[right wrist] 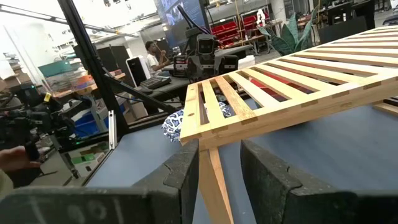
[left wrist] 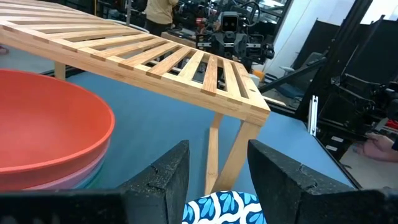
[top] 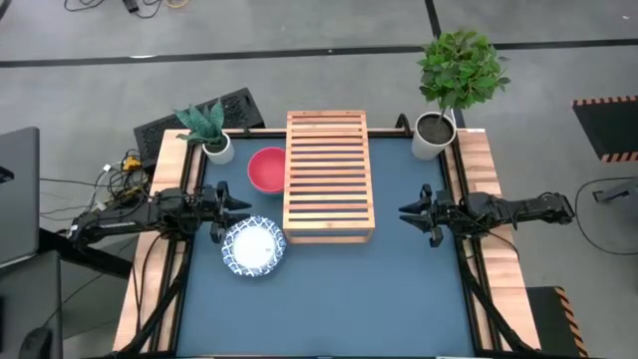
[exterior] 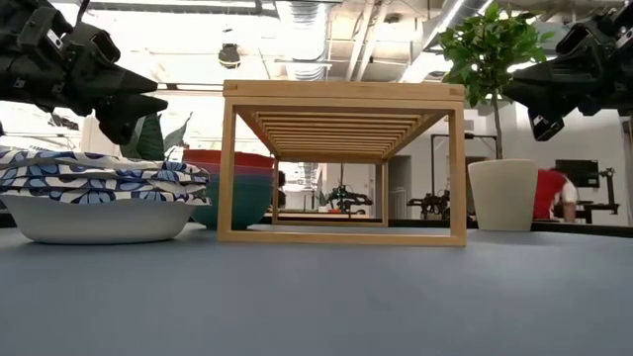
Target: Place and stack bowls onto a shelf
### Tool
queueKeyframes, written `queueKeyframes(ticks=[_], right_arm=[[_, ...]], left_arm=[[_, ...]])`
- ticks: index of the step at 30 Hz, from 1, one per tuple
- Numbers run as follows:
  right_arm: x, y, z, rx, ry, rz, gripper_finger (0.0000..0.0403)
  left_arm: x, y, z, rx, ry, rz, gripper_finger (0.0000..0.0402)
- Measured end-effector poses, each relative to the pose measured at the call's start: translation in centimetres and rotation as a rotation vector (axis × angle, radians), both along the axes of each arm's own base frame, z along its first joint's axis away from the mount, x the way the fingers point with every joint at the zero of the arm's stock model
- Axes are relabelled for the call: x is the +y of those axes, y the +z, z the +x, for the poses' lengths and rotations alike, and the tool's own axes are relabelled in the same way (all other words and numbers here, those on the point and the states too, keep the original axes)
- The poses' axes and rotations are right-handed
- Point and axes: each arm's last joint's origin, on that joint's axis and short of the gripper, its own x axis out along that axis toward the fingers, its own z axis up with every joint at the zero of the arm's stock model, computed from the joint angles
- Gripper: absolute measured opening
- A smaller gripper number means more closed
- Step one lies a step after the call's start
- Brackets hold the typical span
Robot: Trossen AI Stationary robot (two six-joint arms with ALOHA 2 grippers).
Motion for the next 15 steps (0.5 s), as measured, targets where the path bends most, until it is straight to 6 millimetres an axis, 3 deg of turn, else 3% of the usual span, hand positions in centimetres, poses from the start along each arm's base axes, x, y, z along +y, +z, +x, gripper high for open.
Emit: queueKeyframes(ticks=[9, 15], right_arm=[[0.0, 0.2, 0.0, -0.021, -0.003, -0.005, 0.0143], [0.0, 1.2, -0.1, -0.126, -0.003, 0.008, 0.0143]], left_arm=[[0.2, 0.0, 0.0, 0.007, 0.069, 0.111, 0.0147], [0.4, 0.0, -0.1, 0.004, 0.149, 0.055, 0.0147]])
